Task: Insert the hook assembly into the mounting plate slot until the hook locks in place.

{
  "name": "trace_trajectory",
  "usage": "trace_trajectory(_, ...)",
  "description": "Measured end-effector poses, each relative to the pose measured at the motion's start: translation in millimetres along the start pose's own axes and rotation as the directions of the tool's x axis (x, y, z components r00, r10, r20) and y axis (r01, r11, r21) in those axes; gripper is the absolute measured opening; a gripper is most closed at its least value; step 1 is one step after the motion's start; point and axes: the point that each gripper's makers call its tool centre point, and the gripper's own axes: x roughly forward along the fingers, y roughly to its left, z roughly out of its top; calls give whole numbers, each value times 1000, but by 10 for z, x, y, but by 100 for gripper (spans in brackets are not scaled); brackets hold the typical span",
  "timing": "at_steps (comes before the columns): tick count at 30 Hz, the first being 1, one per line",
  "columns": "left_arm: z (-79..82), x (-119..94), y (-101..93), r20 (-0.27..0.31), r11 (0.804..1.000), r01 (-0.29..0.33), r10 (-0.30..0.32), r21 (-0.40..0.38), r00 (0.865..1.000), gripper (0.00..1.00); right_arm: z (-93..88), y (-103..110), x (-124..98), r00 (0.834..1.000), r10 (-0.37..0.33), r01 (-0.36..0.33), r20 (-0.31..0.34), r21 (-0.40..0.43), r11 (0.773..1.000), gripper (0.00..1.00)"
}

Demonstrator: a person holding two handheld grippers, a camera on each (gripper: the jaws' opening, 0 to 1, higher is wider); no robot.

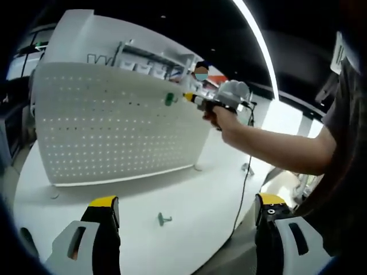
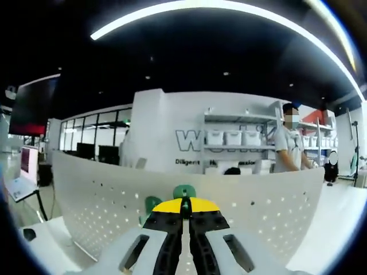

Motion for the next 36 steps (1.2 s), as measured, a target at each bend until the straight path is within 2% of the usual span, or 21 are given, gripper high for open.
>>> trace_trajectory(7, 10, -8, 54, 1, 1000, -10, 10, -4, 1000, 100, 17, -11, 56, 1000, -4, 5, 8, -17, 1000, 1)
trace_trajectory(19, 15, -17, 113, -6, 1000, -17, 17, -3, 1000, 100, -101, -31, 82, 1000, -23, 23, 4, -9, 1000, 1)
trace_trajectory(27, 20, -20, 131, -14, 1000, -24, 24, 1, 1000, 99, -204, -54, 65, 999, -46, 46, 2, 57, 997, 1)
trace_trajectory(33, 34, -13, 145, -10, 1000, -22, 22, 6, 1000, 99, -259, -56, 68, 998, -54, 55, -14, 29, 998, 1)
trace_trajectory(34, 24, -12, 150, -12, 1000, -24, 24, 6, 1000, 99, -265, -30, 65, 999, -47, 47, -5, 61, 997, 1)
trace_trajectory(36, 15, -17, 150, -13, 1000, -25, 25, 2, 1000, 99, -274, -23, 71, 999, -43, 44, -10, 54, 998, 1)
